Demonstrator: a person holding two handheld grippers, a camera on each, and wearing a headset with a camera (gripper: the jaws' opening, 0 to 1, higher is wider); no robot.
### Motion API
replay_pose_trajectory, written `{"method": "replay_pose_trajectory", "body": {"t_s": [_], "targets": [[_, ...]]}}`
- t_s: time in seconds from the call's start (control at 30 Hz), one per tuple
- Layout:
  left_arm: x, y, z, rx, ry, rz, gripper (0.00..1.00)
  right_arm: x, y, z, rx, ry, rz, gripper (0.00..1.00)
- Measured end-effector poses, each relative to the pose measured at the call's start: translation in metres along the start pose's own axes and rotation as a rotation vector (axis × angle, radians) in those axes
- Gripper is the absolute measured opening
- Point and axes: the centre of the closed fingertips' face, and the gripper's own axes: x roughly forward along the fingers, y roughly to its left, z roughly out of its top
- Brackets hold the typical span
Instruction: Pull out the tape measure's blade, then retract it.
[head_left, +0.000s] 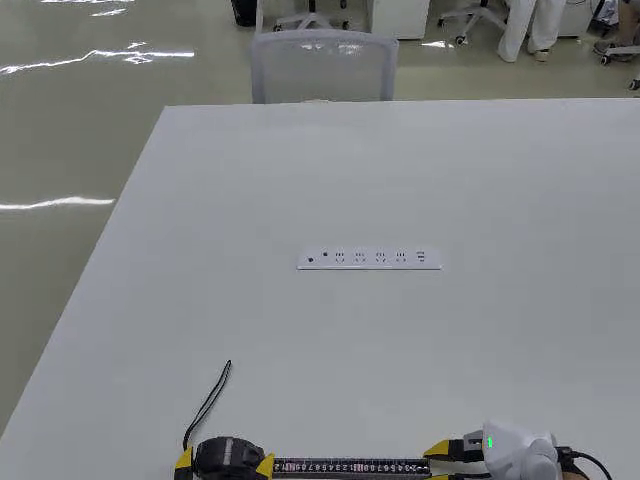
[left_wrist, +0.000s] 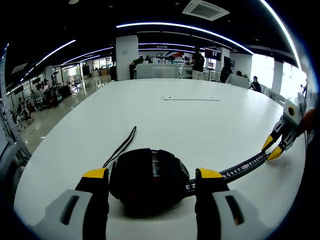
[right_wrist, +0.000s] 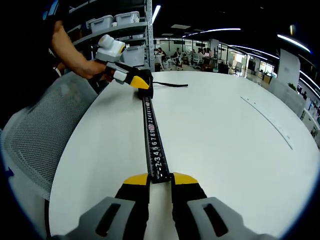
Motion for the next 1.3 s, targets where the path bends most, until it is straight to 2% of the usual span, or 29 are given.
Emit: {"method": "replay_pose_trajectory", "body": {"t_s": [0.37,0.97,1.07,1.2,1.3], "targets": [[0.0025,0.0022,-0.0041,0.004,0.011,0.011,0.67,0.0030,0.0002,-0.0002,0.000,-0.016,0.005,0.15],[0.0052,0.0052,-0.0060,-0.018,0.016,0.055,0.66,0.0018,0.0025,0.0024,0.003,-0.002,0.015,0.13],[0.0054,0.0062,-0.0038,-0.064,0.004,0.060,0.66,0.0036,0.0016,-0.0017,0.000,0.001,0.015,0.13],[0.0062,0.0066,-0.0036,-0.080,0.006,0.071,0.67,0.0044,0.0018,-0.0038,-0.004,0.005,0.015,0.13],[0.0059,0.0073,-0.0046,-0.120,0.006,0.088,0.67,0.0032,0.0037,-0.0017,-0.002,0.007,0.017,0.13]]}}
